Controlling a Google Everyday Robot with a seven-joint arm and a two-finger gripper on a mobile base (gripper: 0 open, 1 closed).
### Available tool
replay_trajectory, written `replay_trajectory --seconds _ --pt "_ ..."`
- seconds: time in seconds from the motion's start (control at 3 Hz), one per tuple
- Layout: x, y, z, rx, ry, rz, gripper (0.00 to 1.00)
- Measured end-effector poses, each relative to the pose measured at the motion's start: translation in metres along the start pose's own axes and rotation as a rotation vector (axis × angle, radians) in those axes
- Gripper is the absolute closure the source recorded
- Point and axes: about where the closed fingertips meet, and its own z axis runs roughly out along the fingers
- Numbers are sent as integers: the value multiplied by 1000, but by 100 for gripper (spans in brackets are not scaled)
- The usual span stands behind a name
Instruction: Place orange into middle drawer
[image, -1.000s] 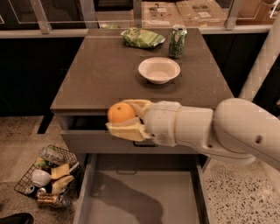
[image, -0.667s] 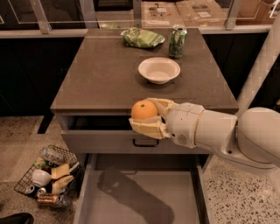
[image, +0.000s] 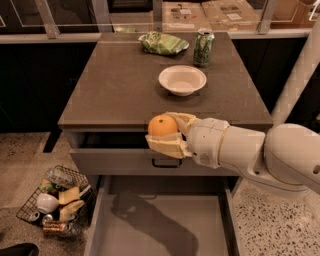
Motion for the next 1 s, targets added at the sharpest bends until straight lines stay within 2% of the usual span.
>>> replay_trajectory --seconds 0.33,0.67,1.0 --pt "45 -11 -2 30 -3 44 100" --pt "104 -8 -21 34 50 96 100" --pt "165 10 -41 -20 107 128 100"
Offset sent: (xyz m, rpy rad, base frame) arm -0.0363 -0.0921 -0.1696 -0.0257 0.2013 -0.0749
